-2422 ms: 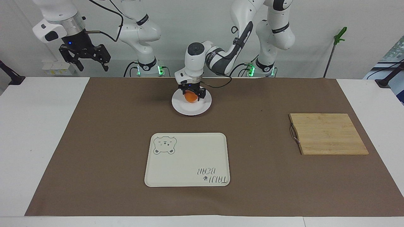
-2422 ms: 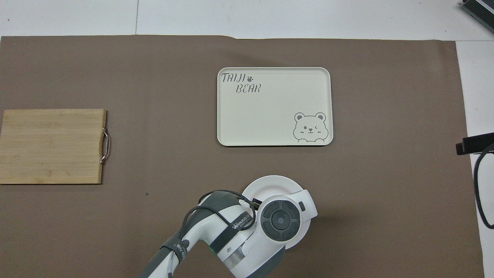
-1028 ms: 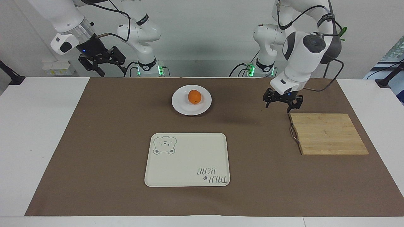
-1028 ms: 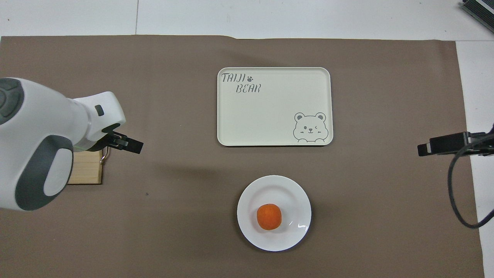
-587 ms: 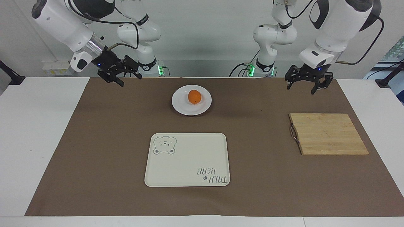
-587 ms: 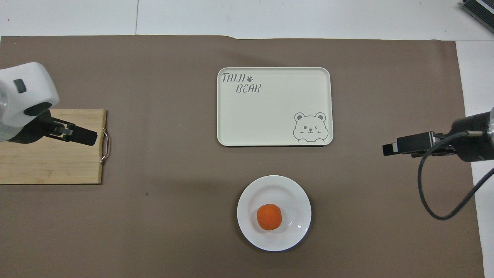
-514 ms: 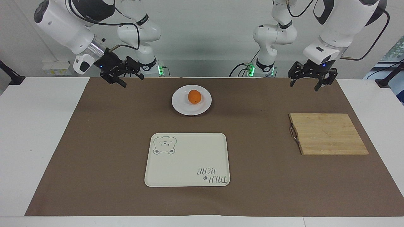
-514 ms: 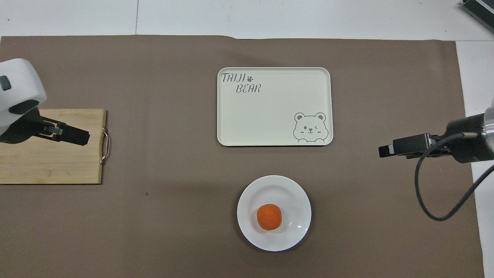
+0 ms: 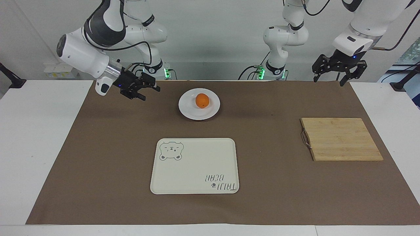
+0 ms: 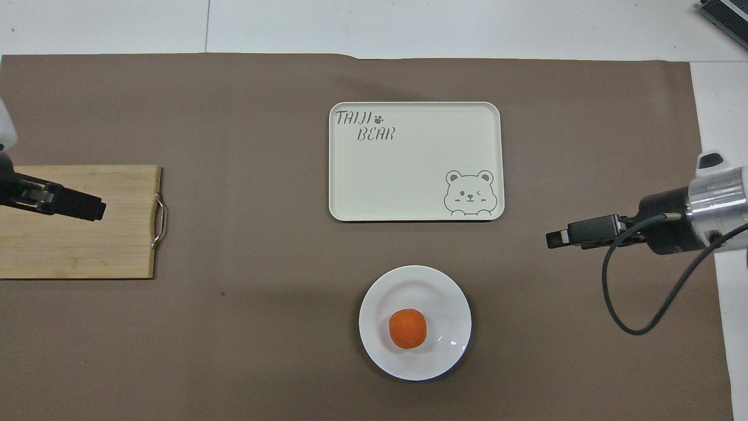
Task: Place orange and plate with both arms
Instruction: 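Lower the right gripper onto the plate rim nearest it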
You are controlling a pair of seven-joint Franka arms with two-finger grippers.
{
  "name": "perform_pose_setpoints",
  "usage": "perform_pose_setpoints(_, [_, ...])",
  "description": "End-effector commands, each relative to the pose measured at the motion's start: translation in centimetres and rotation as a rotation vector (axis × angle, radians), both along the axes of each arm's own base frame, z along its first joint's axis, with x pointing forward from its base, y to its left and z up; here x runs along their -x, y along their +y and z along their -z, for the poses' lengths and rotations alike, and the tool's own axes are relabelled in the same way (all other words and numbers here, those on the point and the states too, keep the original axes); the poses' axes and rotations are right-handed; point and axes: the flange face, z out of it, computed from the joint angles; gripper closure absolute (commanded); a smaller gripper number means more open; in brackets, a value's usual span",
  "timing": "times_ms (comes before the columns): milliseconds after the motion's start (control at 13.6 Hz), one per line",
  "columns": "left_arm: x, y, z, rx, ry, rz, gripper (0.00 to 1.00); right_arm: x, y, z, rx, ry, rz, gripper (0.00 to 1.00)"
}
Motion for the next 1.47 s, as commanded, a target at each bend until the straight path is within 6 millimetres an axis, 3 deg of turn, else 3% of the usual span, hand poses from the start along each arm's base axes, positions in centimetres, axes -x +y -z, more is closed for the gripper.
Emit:
perform_pose_setpoints(0, [-0.4,0.3,-0.6,-0.007,-0.005,-0.002,0.00,1.6,0.7,3.0,-0.031,0.008,0.006,0.00])
perform_pose_setpoints(147, [-0.5,0.4,-0.5,-0.007,-0.006,-0.007,0.00,2.3,1.0,4.2,-0.033,0.023,-0.007,0.00])
perform_pose_setpoints(367, [-0.2,0.2,0.4,-0.012,0.017,-0.004,0.00,3.9,0.8,8.4,-0.048,-0.014,-0.087,0.00])
perform_pose_setpoints(734, [1.3,0.0,1.5,-0.016,0.045,-0.001,0.00,6.2,1.2,12.0,-0.079,0.004,-0.055,0.00])
perform_pose_setpoints(1101, [1.5,0.3,1.4,-0.016,0.053,-0.004,0.00,8.1,4.1,15.3,-0.132,-0.015,-0.019,0.00])
perform_pose_setpoints(1394, [1.5,0.7,1.4,-0.015,0.056,-0.016,0.00,9.5,5.1,17.7,-0.150,0.012,-0.003,0.00])
